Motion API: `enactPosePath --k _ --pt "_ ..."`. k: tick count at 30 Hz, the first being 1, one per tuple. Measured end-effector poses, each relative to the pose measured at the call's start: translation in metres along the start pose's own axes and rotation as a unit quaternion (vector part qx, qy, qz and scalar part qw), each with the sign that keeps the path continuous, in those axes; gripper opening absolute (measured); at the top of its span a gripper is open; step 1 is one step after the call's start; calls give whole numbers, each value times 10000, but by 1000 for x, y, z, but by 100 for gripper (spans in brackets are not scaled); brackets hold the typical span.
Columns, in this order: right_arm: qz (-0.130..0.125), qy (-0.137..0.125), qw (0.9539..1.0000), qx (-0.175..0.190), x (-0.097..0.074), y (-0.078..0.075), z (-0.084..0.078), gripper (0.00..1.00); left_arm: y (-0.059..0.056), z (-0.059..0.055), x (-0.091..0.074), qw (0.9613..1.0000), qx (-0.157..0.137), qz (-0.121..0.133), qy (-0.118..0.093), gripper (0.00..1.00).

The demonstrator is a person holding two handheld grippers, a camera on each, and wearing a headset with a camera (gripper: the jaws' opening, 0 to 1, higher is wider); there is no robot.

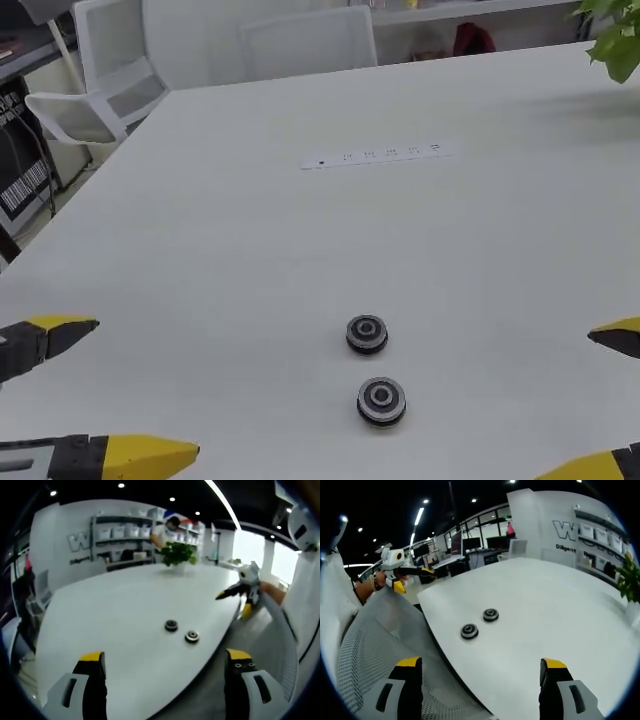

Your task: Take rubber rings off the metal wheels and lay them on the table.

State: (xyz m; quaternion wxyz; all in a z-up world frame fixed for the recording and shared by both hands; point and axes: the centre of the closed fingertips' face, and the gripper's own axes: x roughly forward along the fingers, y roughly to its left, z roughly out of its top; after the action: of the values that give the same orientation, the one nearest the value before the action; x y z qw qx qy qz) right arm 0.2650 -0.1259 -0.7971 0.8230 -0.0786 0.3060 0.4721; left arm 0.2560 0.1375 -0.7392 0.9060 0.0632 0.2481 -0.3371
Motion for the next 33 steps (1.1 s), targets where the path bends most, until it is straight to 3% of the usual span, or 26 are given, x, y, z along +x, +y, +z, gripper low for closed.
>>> enactPosePath --k 19,29,33 --pt "-13 3 10000 50 6 -3 -2 95 -11 6 12 9995 110 -271 133 100" --pt "196 90 9997 67 23 -1 -5 93 -13 3 15 9983 264 -391 348 100" --pt "290 105 9995 26 31 0 -2 92 -10 1 18 9968 409 -442 529 100"
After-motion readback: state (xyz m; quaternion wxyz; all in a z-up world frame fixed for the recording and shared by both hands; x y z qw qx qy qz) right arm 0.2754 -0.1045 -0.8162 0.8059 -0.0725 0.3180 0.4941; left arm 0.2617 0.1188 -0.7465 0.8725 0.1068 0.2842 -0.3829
